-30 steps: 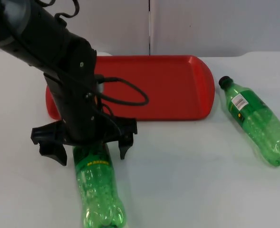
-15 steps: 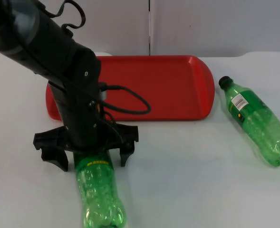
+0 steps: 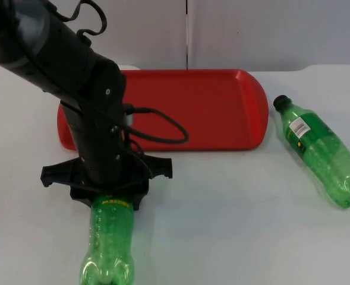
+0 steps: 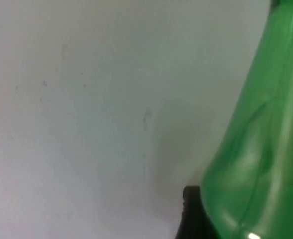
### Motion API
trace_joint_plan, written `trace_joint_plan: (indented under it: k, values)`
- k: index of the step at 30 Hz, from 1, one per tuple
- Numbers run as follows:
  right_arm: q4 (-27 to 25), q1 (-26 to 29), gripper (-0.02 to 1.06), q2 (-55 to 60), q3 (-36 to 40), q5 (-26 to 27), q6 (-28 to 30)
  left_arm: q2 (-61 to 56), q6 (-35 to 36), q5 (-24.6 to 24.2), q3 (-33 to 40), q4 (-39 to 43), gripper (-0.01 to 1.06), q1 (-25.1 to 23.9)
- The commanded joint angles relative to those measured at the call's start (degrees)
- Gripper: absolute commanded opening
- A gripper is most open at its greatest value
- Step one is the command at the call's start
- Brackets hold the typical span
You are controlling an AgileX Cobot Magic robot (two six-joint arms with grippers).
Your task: Place the bottle upright on the tray.
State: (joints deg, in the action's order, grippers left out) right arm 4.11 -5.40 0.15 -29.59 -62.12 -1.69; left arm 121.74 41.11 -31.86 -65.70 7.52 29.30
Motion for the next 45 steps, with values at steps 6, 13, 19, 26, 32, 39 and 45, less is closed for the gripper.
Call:
trace_joint_plan:
  k: [6, 13, 19, 26, 32, 39, 45]
  values:
    - [-0.10, 0.50, 1.05, -0.15, 0.09, 0.35, -0.06, -1.40, 0.22, -0.36, 0.29, -1.09, 0.00, 0.16]
    - [-0.10, 0.50, 1.05, -0.15, 0.09, 0.35, -0.06, -7.39, -0.87, 2.20, 0.29, -1.09, 0.00, 0.16]
    - [-0.10, 0.50, 1.05, -0.15, 0.09, 0.35, -0.06, -16.18, -3.79, 9.21, 0.29, 2.54, 0.00, -0.07]
    - [-0.10, 0.50, 1.05, -0.15, 0.09, 0.35, -0.06, -27.55, -3.79, 26.43, 0.29, 12.57, 0.00, -0.07]
    - [-0.10, 0.50, 1.05, -0.15, 0.09, 0.35, -0.06, -32.17, -9.56, 46.86, 0.29, 26.65, 0.00, -0.07]
    - [-0.10, 0.50, 1.05, -0.15, 0.09, 0.35, -0.06, -31.93, -23.74, 52.16, 0.29, 27.94, 0.00, -0.19]
    - [-0.10, 0.50, 1.05, -0.15, 0.09, 0.35, -0.06, -29.02, -24.10, 55.22, 0.29, 17.31, 0.00, -4.99]
